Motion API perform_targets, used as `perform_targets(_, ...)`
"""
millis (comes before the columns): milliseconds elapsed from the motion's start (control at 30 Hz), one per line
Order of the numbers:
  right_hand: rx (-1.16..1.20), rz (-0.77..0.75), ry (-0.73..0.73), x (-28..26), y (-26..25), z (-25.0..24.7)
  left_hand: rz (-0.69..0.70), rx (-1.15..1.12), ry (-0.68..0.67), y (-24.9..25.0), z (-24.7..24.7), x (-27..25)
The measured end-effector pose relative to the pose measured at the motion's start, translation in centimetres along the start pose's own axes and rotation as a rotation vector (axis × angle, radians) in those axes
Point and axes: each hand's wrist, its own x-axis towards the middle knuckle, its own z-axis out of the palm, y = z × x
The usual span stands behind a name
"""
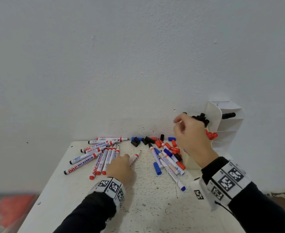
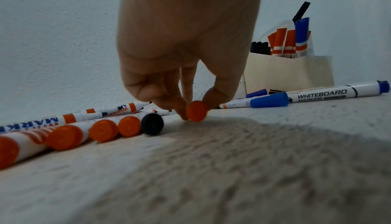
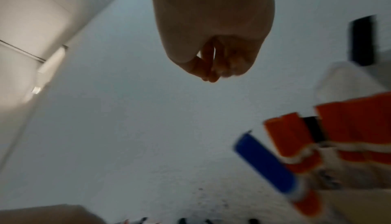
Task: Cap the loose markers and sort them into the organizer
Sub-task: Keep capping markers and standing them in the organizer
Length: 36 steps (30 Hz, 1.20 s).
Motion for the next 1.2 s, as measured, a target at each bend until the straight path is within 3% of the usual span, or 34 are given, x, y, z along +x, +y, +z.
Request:
perform_targets(167, -0.229, 0.160, -0.470, -2.2, -0.4, 4.8, -0.038, -0.010, 0.060, 0.2, 0.6, -0.2)
perform_targets(300, -0.407, 0.401, -0.654, -3.7, 2.4, 7.8, -0.030, -0.102, 0.097, 0.2, 1.0, -0.5)
perform_targets(533, -0.587, 0.469, -0.568, -4.4, 3.8, 8.6, -0.017, -0.153, 0.153, 0.2, 0.8, -1.3)
perform_targets(767, -0.563, 0.417, -0.500, -4.9, 4.1, 7.8, 0.039, -0.252, 0.203, 0.1, 0.9, -1.6)
perform_targets(900, -0.516, 0.465, -0.471, -5.2, 4.0, 7.2, 0.050, -0.265, 0.229, 0.1, 1.0, -1.6)
perform_targets(1200, -0.409, 0.513, -0.555, -4.6, 3.9, 7.3, 0.064, -0.316, 0.250, 0.1, 1.5, -1.6)
